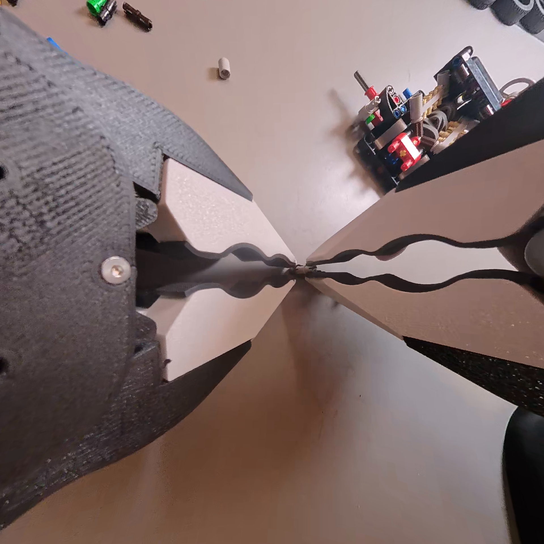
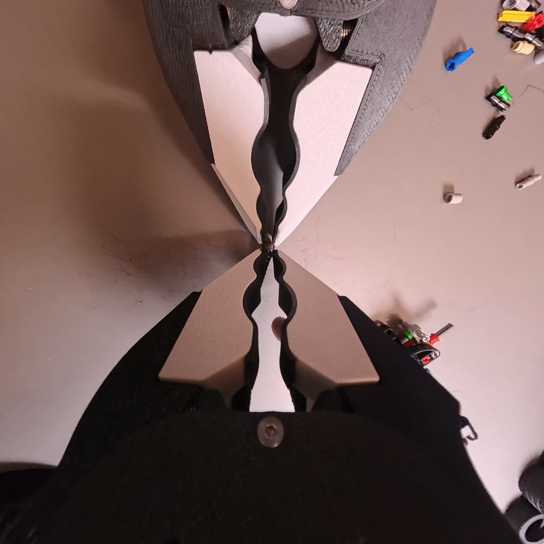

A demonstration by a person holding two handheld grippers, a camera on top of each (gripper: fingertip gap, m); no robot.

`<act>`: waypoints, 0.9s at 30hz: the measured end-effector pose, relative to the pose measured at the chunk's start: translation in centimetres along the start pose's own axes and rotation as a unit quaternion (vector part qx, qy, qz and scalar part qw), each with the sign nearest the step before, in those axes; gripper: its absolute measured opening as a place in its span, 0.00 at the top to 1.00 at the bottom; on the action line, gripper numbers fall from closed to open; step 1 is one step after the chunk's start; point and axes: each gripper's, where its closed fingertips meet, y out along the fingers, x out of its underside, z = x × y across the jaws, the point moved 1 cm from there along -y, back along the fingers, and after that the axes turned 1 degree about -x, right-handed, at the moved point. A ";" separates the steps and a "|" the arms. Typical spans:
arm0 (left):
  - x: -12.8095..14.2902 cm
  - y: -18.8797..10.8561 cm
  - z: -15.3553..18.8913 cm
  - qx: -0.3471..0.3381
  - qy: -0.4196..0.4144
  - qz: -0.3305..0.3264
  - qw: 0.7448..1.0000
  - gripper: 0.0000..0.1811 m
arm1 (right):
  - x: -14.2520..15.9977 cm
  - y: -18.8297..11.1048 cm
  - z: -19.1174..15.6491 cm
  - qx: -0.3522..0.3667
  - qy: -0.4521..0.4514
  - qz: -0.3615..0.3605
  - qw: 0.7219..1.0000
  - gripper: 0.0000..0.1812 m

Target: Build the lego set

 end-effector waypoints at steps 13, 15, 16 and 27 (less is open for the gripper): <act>0.0 0.2 -0.2 -0.008 0.004 0.001 1.000 1.00 | 0.0 0.0 0.2 0.004 -0.022 -0.034 0.999 0.98; 0.0 0.2 -0.3 -0.009 0.006 0.000 1.000 1.00 | 0.0 0.0 0.2 0.004 -0.023 -0.038 0.999 0.98; 0.0 0.2 -0.3 -0.010 0.007 0.000 1.000 1.00 | 0.1 0.0 0.2 0.003 -0.023 -0.040 0.999 0.98; -0.2 0.2 -0.3 0.001 0.001 0.005 1.000 0.97 | 0.1 -0.1 -0.1 -0.011 -0.013 -0.030 0.999 0.98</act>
